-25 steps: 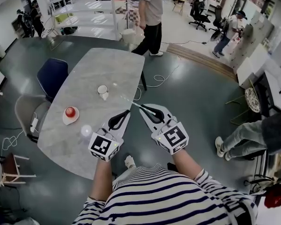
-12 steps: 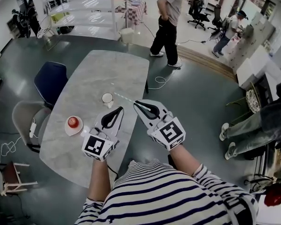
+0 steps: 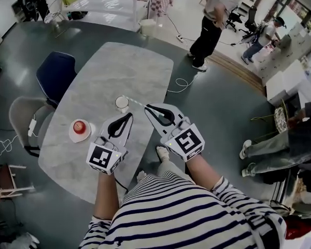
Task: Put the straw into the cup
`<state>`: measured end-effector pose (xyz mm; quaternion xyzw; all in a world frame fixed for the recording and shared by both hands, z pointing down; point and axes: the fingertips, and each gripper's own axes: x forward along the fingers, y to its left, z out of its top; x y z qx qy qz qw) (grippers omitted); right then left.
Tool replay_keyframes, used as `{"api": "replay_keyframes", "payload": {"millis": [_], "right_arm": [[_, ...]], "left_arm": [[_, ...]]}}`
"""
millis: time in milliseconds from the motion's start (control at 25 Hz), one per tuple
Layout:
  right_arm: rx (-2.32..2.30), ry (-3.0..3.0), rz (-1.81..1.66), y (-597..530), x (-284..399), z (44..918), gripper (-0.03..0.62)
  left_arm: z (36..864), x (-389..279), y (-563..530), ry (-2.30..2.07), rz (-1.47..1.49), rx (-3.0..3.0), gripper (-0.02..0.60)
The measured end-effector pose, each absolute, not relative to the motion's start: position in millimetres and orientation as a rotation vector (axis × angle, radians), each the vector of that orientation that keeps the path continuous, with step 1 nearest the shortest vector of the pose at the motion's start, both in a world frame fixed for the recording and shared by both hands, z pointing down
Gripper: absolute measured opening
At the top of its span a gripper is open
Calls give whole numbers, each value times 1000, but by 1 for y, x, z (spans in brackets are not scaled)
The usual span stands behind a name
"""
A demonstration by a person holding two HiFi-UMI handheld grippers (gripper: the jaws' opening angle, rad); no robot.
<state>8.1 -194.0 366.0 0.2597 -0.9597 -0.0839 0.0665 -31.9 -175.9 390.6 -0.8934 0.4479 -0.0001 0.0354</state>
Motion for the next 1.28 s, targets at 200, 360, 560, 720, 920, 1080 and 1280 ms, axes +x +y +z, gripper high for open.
{"api": "replay_keyframes", "payload": {"millis": [200, 360, 560, 720, 920, 1080, 1280], "right_arm": [[645, -2924, -309, -225, -15, 359, 25], [506, -2946, -334, -258, -29, 355, 25], [352, -2979, -344, -294, -49, 355, 25], [252, -2991, -339, -318, -57, 358, 25], [132, -2963, -295, -350, -51, 366, 25], [32, -2923, -278, -355, -65, 379, 25], [-36, -2862, -277, -358, -82, 399, 25]], "left_arm": [[388, -60, -204, 1517, -20, -2667, 8], [385, -72, -232, 1630, -55, -2593, 8], [384, -85, -264, 1747, -71, -2508, 8], [386, -91, -283, 1838, -88, -2440, 8], [390, -84, -308, 1945, -96, -2376, 8], [392, -95, -310, 2031, -118, -2313, 8], [396, -109, -312, 2075, -117, -2272, 8]]}}
